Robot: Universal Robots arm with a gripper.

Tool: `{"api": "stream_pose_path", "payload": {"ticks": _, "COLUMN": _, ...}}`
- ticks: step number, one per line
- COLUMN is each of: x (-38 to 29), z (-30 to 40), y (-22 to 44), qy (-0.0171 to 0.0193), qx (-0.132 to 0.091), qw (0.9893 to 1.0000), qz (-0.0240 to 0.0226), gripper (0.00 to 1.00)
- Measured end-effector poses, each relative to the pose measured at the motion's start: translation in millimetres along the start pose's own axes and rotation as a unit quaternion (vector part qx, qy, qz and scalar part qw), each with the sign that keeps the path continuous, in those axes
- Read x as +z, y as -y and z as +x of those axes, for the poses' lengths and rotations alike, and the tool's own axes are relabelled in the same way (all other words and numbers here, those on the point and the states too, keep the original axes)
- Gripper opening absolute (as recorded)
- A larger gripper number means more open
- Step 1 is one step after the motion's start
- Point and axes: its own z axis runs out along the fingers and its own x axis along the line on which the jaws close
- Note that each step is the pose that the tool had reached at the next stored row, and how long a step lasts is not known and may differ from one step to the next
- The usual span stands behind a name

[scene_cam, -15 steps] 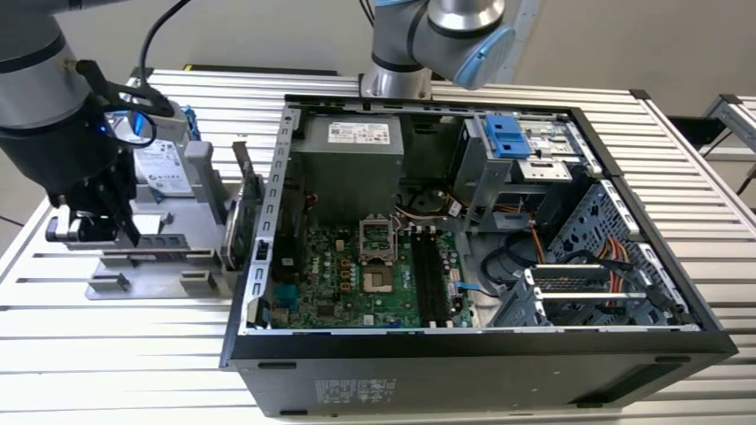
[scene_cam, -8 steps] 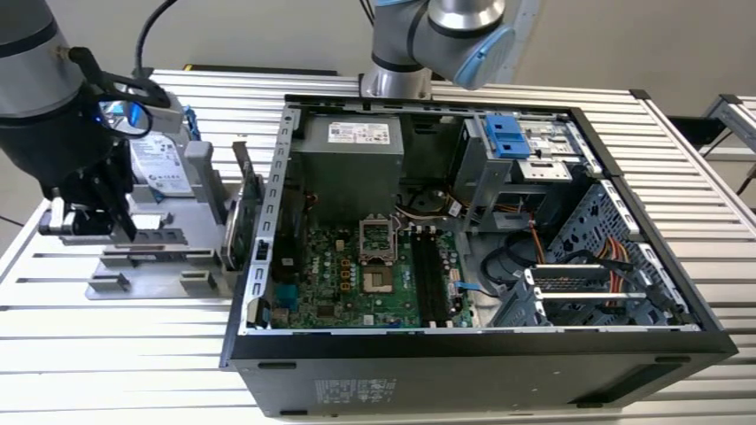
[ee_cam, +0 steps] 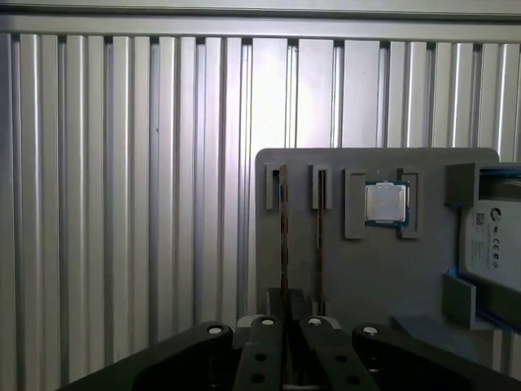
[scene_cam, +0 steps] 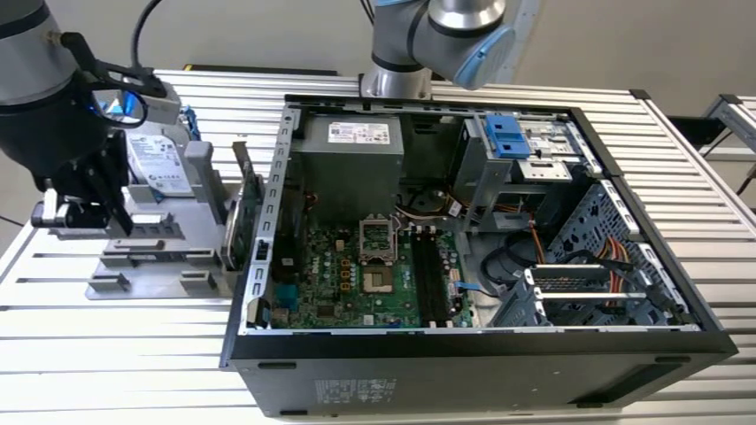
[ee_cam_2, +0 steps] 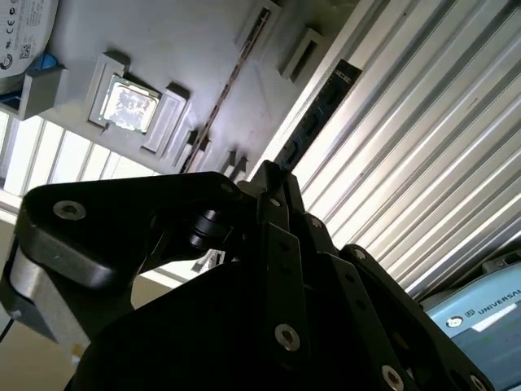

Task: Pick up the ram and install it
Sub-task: 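Pick up the ram and move it above insertion slot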

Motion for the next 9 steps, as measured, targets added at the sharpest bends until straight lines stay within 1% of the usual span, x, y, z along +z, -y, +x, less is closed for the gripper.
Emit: {"api": "stream_pose_path", "payload": {"ticks": 9, "x": -12.3, "z": 0.1, "y": -0.2, "qy": 0.0, "qx": 0.0, "qw": 1.0, "qz": 0.0, "gripper": 0.0}}
